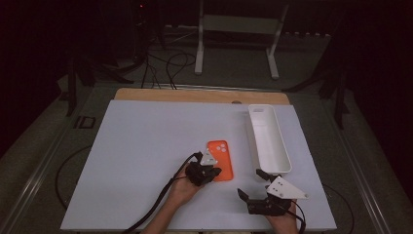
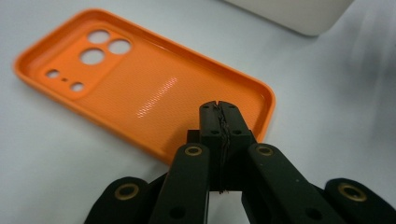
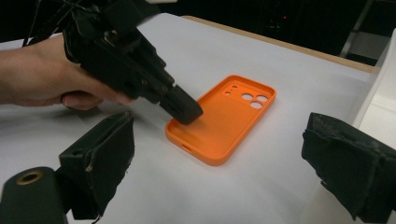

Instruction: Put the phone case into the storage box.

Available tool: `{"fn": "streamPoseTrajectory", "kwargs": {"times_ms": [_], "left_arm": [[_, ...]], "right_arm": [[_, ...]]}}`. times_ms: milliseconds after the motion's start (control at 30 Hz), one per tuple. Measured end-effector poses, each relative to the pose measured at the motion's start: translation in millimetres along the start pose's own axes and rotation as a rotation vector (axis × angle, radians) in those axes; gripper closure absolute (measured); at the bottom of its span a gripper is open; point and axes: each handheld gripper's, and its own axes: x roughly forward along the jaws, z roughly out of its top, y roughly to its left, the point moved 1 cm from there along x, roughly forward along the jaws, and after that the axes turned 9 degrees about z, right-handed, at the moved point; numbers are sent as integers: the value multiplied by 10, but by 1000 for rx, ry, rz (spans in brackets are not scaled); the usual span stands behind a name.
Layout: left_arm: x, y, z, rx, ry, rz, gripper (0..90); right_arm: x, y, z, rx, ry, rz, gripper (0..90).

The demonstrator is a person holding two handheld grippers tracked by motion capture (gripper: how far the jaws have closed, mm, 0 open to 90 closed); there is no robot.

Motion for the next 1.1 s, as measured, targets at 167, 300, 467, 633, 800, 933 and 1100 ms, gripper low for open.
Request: {"fn": "streamPoseTrajectory", "kwargs": {"times_ms": [167, 300, 467, 633, 800, 933, 1100], "left_arm": [[42, -29, -18, 0, 23, -12, 900], [31, -21, -18, -4, 34, -8, 900], [1, 7, -32, -7, 45, 15, 900], [-19, 20, -50, -15, 46, 27, 900], [-38, 31, -52, -10, 55, 49, 900], [-75, 76, -72, -12, 68, 70, 900], [-121, 186, -128, -44, 61, 102, 900]], "right_arm": [[-1, -3, -1, 0, 1, 0, 95], [-1, -4, -1, 0, 0, 0, 95], [-2, -3, -1, 0, 1, -1, 95], [-3, -5, -1, 1, 1, -3, 94], [-6, -9, -2, 0, 0, -4, 94], [-6, -10, -2, 2, 1, -3, 95], [-4, -8, -2, 2, 1, -3, 95]]}}
